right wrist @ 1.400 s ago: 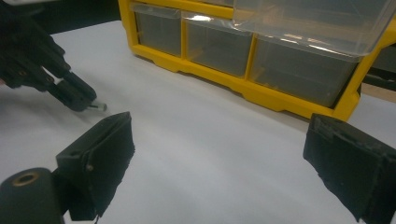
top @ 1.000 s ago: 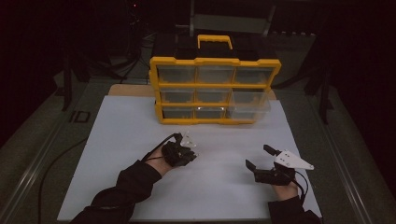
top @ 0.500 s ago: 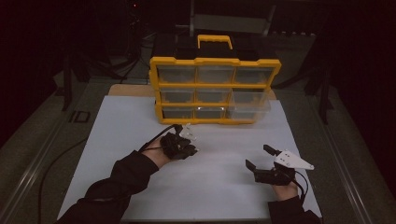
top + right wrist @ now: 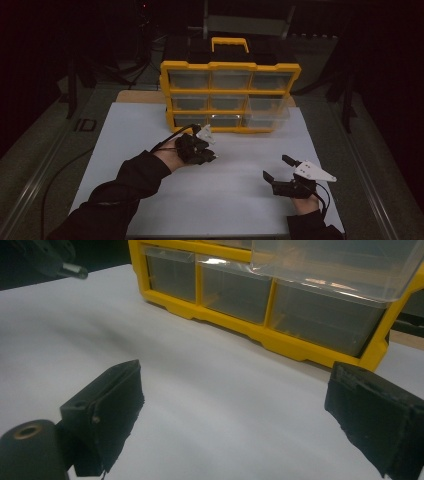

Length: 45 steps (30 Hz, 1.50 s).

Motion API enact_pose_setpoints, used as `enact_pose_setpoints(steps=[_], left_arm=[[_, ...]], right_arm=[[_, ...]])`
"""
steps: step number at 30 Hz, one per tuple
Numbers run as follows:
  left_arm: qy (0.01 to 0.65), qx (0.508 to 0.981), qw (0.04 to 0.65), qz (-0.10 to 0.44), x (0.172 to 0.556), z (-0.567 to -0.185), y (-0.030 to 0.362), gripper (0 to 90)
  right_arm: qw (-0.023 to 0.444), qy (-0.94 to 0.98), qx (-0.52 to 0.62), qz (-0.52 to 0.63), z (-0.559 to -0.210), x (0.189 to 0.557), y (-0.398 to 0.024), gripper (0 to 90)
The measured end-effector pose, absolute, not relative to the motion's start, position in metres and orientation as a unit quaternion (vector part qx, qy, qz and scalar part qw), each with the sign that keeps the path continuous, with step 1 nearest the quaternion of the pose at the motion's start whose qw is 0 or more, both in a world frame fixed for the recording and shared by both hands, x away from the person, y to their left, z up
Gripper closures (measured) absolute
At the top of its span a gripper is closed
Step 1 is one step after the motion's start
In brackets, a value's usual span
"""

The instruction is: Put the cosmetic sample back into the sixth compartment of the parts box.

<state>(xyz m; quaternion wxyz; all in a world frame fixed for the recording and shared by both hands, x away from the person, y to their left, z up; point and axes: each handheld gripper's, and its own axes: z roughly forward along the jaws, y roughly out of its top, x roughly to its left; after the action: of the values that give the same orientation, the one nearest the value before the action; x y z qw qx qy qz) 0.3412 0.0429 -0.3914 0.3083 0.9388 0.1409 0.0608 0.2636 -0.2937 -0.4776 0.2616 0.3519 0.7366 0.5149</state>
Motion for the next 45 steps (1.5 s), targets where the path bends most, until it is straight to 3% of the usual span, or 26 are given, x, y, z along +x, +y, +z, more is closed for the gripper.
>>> enact_pose_setpoints(steps=[45], left_arm=[[0.07,0.934,0.341,0.073,0.393,-0.3,-0.005,81.1]], right_arm=[[0.261,0.734,0.354,0.518,-0.477,0.264,-0.296,8.7]])
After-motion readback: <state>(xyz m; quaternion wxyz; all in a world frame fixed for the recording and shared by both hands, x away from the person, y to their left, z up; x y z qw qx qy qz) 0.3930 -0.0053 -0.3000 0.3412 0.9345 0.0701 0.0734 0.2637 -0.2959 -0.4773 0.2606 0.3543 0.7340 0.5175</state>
